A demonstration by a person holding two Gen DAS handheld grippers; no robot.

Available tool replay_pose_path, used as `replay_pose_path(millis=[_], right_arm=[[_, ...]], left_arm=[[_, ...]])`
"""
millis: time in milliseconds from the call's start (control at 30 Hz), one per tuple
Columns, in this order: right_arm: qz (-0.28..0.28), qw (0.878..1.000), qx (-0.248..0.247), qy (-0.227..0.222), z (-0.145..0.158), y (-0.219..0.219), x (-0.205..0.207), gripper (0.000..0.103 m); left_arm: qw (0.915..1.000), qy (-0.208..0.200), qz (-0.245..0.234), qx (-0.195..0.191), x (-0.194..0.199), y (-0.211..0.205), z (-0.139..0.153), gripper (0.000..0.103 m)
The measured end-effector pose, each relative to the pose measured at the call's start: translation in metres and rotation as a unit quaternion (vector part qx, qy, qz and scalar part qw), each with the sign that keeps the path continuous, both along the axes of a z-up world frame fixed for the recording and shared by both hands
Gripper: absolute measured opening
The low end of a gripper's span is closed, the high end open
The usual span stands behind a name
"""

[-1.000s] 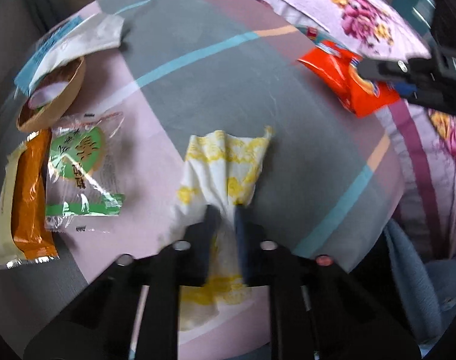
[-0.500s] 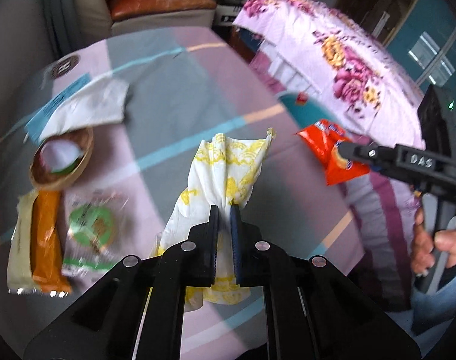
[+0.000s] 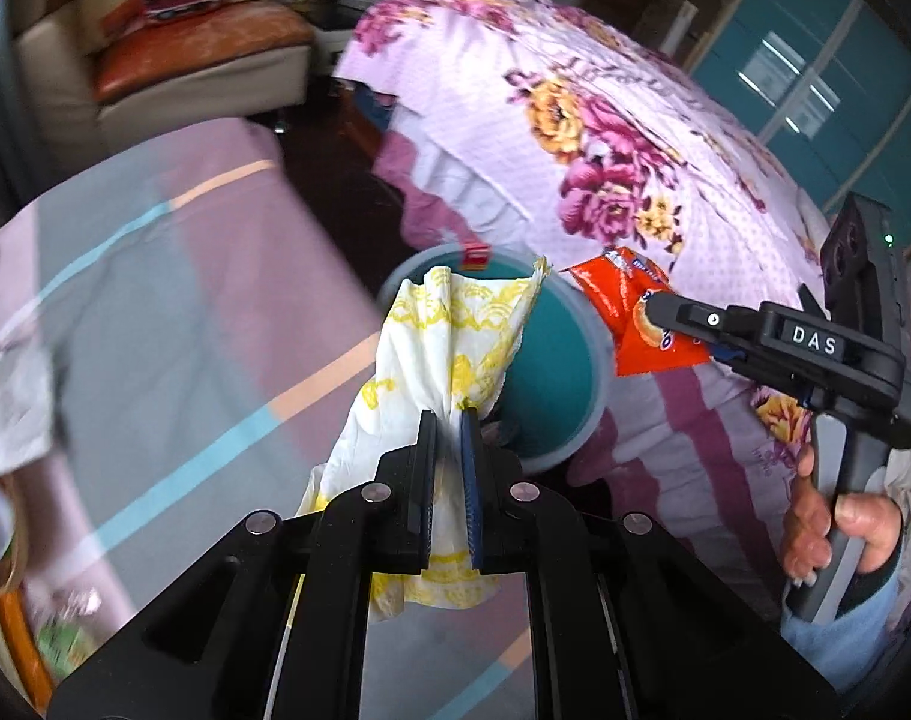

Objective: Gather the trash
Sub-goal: 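Carry napkin and orange packet over the bin and open the left tool, then open the right tool to drop the orange wafer packet into the bin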

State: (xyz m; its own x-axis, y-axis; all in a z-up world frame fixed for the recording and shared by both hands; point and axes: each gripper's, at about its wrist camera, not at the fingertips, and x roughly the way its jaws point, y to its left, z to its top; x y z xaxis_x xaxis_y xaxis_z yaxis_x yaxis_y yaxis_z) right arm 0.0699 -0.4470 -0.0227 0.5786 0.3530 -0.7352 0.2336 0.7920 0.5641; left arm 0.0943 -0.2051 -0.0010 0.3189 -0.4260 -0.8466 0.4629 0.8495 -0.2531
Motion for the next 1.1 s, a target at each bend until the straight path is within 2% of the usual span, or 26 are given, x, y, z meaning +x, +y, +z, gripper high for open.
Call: replay_pose_path(millis=[133,333,367,467,500,767,1100], right_arm=[[-0.008,1.000,-0.002,0.010,-0.007,-0.018,0.010,0.028],[-0.012,1.000,-0.016,0.018,-0.011,-0.028,0.026,0.028],[-0.012,1.000,-0.017,0.019,-0.012,-0.030,0.028,0.028],[-0.012,0.999,-0.019,0.024,-0.015,-0.031,0.032,0.028],[-0.011,0.999,-0.019,0.027,-0.018,-0.030,0.035,0.028],[-0.004,0.999,-0.019,0.042,-0.027,-0.023,0.046,0.028],[0.003,0.998,-0.028,0.055,-0.032,-0.013,0.051,0.028]], left_arm=[[0.9997,0.016,-0.017,0.001,0.022,-0.031,-0.017,0.009],[0.9993,0.028,-0.024,0.009,0.041,-0.056,-0.034,0.012],[0.9992,0.030,-0.024,0.012,0.044,-0.059,-0.037,0.020],[0.9993,0.027,-0.020,0.016,0.048,-0.062,-0.041,0.067],[0.9995,0.020,-0.015,0.016,0.048,-0.061,-0.040,0.076],[0.9998,0.017,0.008,0.006,0.053,-0.045,-0.038,0.089],[0.9992,0.029,0.027,0.005,0.050,-0.020,-0.041,0.093]])
